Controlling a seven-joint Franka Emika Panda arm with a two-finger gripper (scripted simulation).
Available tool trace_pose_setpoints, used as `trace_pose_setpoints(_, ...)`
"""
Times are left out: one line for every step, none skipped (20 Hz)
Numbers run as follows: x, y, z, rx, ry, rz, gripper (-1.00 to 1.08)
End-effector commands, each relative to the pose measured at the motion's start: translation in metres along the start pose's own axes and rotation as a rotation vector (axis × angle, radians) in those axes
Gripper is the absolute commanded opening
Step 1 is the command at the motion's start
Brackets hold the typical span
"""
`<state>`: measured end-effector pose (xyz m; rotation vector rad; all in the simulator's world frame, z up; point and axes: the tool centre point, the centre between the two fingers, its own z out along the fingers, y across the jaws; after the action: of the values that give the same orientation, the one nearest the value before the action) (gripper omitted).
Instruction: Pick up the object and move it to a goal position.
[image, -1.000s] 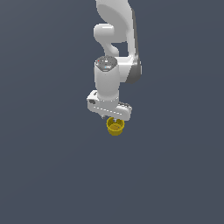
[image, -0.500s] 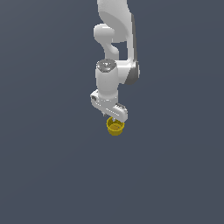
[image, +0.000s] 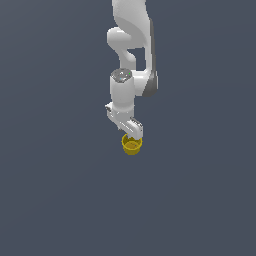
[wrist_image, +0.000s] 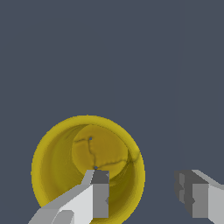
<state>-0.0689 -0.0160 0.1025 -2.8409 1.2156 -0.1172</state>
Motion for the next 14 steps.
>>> trace_pose_setpoints(-0.001, 0.002, 0.001, 0.002, 0.002, 0.021, 0.28)
trace_pose_setpoints(-0.001, 0.002, 0.001, 0.002, 0.003, 0.025, 0.28)
trace_pose_setpoints(-0.002, 0.002, 0.002, 0.002, 0.003, 0.027, 0.28)
trace_pose_setpoints(-0.002, 0.002, 0.002, 0.002, 0.003, 0.028, 0.28)
trace_pose_setpoints(-0.001, 0.002, 0.001, 0.001, 0.002, 0.023, 0.28)
trace_pose_setpoints(-0.001, 0.002, 0.002, 0.001, 0.002, 0.023, 0.28)
trace_pose_setpoints(-0.002, 0.002, 0.003, 0.001, 0.002, 0.023, 0.28)
trace_pose_setpoints(-0.002, 0.002, 0.004, 0.001, 0.002, 0.023, 0.28)
trace_pose_setpoints(-0.002, 0.002, 0.006, 0.001, 0.002, 0.024, 0.28)
trace_pose_setpoints(-0.001, 0.002, 0.009, 0.002, 0.002, 0.024, 0.28)
trace_pose_setpoints(-0.001, 0.002, 0.012, 0.002, 0.003, 0.025, 0.28)
trace_pose_setpoints(-0.002, 0.003, 0.016, 0.002, 0.003, 0.026, 0.28)
trace_pose_setpoints(-0.002, 0.003, 0.019, 0.002, 0.003, 0.026, 0.28)
trace_pose_setpoints(-0.002, 0.003, 0.023, 0.002, 0.003, 0.027, 0.28)
